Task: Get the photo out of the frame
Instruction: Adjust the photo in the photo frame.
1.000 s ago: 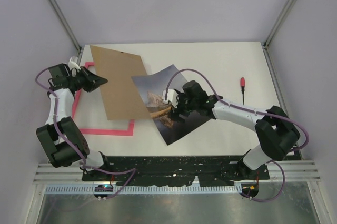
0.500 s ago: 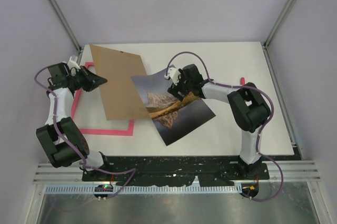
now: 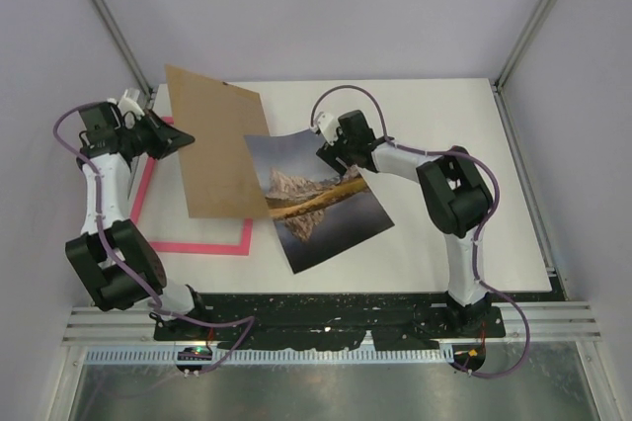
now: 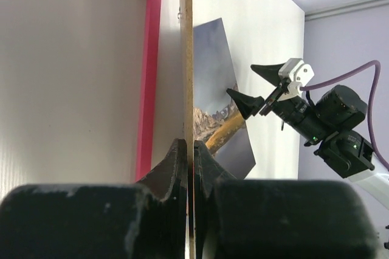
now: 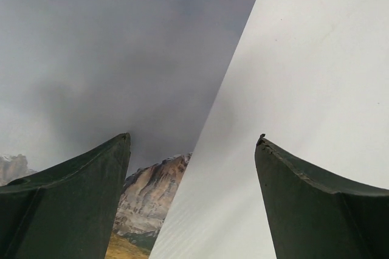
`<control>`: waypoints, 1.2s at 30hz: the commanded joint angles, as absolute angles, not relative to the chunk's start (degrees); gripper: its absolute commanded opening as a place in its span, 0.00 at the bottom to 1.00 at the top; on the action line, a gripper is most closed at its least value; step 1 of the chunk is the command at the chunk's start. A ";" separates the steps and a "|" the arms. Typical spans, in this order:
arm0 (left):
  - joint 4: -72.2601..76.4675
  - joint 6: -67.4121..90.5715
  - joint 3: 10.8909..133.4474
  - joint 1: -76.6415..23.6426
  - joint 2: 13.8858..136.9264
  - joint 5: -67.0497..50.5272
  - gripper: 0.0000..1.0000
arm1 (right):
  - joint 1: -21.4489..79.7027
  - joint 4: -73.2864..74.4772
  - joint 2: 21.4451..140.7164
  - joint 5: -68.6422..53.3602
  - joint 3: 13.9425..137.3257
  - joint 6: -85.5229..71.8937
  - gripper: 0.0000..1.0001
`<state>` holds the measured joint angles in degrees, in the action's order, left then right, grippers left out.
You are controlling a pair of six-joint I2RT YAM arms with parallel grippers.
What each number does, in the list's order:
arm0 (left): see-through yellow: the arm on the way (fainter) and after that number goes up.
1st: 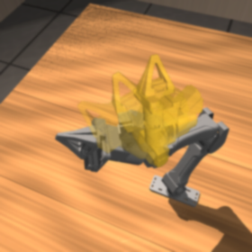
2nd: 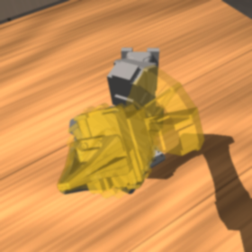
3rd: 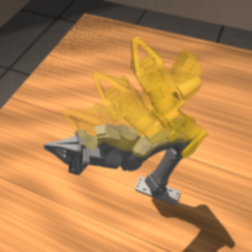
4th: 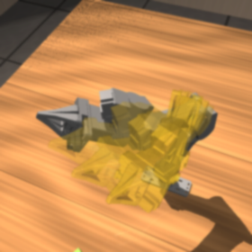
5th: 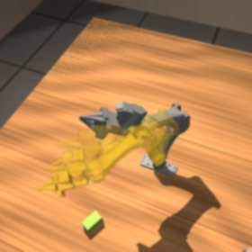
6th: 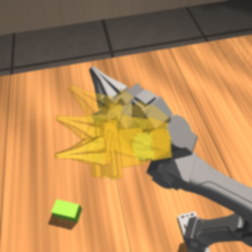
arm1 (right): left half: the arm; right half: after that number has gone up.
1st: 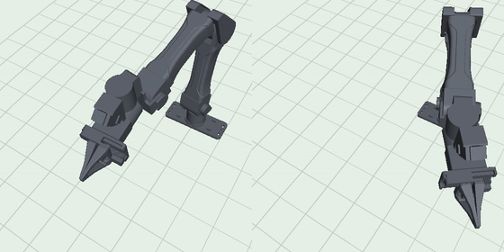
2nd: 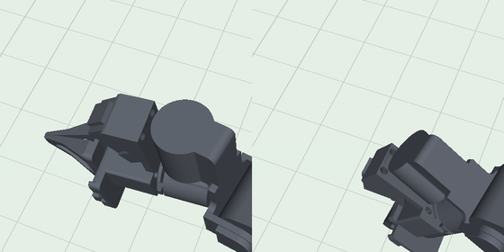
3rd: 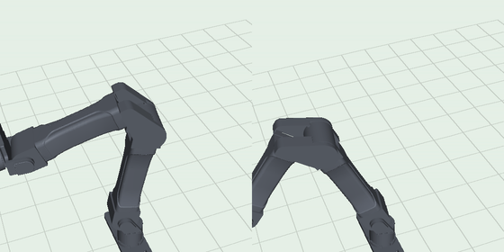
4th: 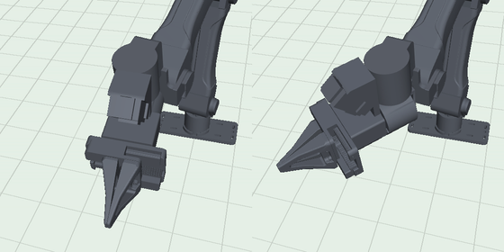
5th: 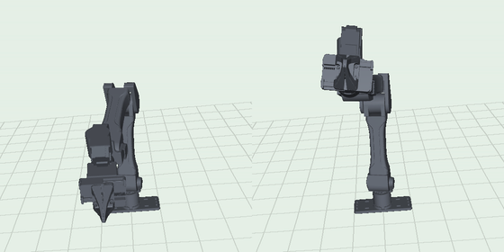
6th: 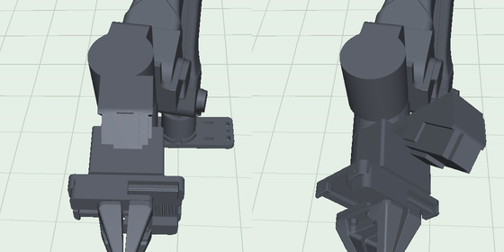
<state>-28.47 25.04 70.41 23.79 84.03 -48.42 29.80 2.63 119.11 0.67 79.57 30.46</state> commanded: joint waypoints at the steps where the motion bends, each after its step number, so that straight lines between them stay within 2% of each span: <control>1: -27.33 23.12 76.89 23.03 85.86 -49.40 0.00 | 29.27 8.69 121.46 8.78 80.24 31.11 0.88; 6: -30.75 19.17 81.55 21.62 89.29 -45.97 0.00 | 27.87 11.60 121.56 12.21 80.42 30.41 0.88; 17: -40.34 9.06 87.80 21.71 94.04 -39.21 0.00 | 24.43 11.95 118.04 14.76 72.61 30.59 0.88; 22: -39.20 7.65 87.28 21.53 93.96 -37.71 0.00 | 23.99 12.83 117.07 15.29 71.19 29.97 0.88; 30: -39.64 5.45 88.42 16.79 95.45 -36.48 0.00 | 22.94 18.27 110.40 4.31 79.52 25.49 0.89; 36: -38.67 5.97 89.21 10.56 96.50 -33.93 0.00 | 22.59 17.93 110.38 -2.98 85.94 23.73 0.90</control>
